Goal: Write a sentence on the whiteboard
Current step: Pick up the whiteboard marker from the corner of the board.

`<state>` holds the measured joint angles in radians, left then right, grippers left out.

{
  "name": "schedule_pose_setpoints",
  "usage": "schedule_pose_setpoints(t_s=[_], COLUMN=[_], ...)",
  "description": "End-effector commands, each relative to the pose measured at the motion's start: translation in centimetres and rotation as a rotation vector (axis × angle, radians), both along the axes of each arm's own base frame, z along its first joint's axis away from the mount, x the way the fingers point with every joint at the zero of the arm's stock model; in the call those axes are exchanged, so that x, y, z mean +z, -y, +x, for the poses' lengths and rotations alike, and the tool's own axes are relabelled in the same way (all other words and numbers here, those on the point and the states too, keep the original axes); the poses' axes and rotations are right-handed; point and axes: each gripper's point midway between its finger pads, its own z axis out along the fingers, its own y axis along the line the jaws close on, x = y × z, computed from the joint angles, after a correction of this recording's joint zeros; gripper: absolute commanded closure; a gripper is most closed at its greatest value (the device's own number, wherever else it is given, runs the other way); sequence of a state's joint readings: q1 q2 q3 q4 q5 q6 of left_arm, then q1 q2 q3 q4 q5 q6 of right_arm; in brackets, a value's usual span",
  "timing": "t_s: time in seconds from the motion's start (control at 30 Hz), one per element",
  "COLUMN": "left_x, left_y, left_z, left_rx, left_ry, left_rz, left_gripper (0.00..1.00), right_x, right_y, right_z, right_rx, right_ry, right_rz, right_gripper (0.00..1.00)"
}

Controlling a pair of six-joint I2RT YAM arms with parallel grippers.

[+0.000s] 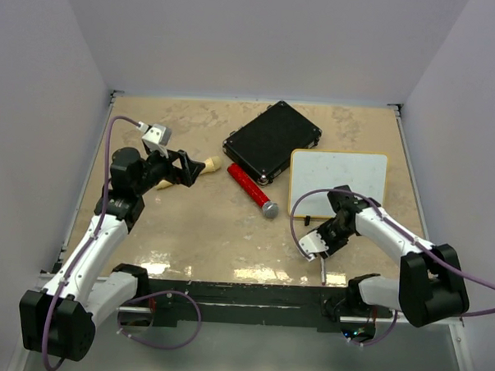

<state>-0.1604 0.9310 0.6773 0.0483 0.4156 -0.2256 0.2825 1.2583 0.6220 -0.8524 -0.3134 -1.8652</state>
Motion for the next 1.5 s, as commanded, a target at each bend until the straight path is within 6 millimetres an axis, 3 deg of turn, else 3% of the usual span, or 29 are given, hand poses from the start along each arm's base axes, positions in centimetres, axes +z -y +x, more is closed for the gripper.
schedule_pose_setpoints(t_s=[0.0,0.1,0.33,0.5,0.63,0.8,0.97,1.1,1.2,1.33,1.47], left_x=[2.9,2.8,2.5,2.3,2.3,2.5,2.6,2.4,1.7,-0.5,-3.7], left_y=[0.6,0.6,0.9,1.0,1.1,1.4,2.3,3.7,6.0,8.6,10.5], left_z=[0.5,0.5,0.5,0.5,0.5,0.2,-0.3,-1.1,-2.6,-5.3,-8.7], left_rx=[-0.021,-0.022,-0.04,-0.044,-0.057,-0.079,-0.131,-0.204,-0.292,-0.391,-0.478], left_ry=[0.079,0.076,0.066,0.059,0.059,0.069,0.076,0.069,0.023,-0.171,-0.308], left_rz=[-0.024,-0.024,-0.027,-0.028,-0.029,-0.034,-0.049,-0.068,-0.096,-0.251,-0.381], left_gripper=[0.0,0.0,0.0,0.0,0.0,0.0,0.0,0.0,0.0,0.05,0.07], right_x=[-0.5,-0.4,0.0,1.1,0.7,-0.3,-0.4,0.2,2.2,5.7,6.9], right_y=[-0.7,-1.3,-2.2,-3.6,-4.4,-5.3,-5.3,-5.8,-7.7,-10.2,-11.4], right_z=[-0.1,-0.1,0.1,-0.1,-0.6,-1.1,-1.1,-1.1,-1.1,-0.5,-0.5], right_rx=[0.045,0.059,0.063,0.059,0.076,0.072,0.034,-0.001,-0.031,-0.085,-0.156], right_ry=[0.007,0.015,0.013,-0.019,-0.029,-0.047,-0.054,-0.065,-0.097,-0.133,-0.22], right_rz=[0.001,0.02,0.03,0.093,0.098,0.093,0.085,0.108,0.209,0.333,0.378], right_gripper=[0.74,0.79,0.76,0.58,0.56,0.65,0.83,0.92,0.95,0.96,0.96])
